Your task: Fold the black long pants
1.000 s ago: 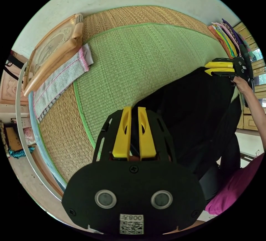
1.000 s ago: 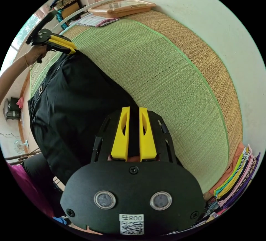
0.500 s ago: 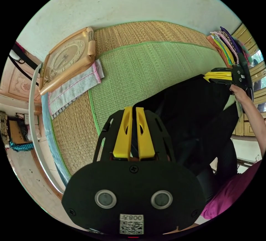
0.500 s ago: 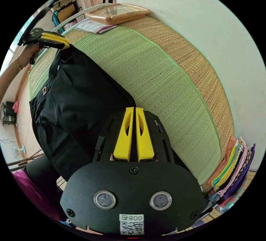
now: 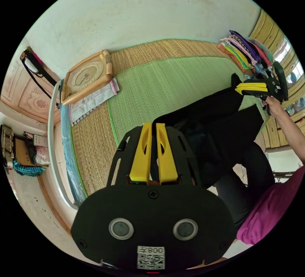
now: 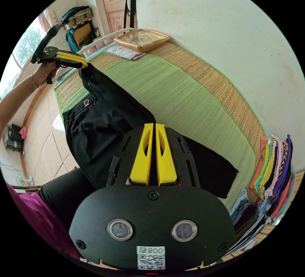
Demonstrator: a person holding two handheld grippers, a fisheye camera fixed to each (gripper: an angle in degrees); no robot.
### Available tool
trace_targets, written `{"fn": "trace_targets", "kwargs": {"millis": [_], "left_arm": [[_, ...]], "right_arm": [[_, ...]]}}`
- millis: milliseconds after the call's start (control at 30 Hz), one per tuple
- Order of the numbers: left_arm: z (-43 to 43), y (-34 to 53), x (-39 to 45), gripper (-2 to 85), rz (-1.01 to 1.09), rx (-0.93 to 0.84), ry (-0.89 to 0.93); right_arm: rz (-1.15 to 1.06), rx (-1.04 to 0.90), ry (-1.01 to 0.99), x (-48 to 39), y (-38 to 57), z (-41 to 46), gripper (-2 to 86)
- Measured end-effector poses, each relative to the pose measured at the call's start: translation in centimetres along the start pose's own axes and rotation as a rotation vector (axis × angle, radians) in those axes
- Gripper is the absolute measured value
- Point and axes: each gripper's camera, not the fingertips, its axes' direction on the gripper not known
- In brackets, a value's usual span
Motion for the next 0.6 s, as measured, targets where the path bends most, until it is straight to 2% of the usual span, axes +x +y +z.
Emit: {"fn": "trace_targets", "kwargs": {"millis": [267,600], "left_arm": [[-3.7,11.3,3.1,2.4,0.045,-0.031,0.008],[-2.6,22.0,4.9,2.1,0.003,-0.129,0.019]], "right_arm": [[-0.019,-0.011,-0.07,-7.9,7.7,-3.2,0.8],[-0.077,-0.155,-0.116,-16.6,12.2,-0.2,0.7]]}}
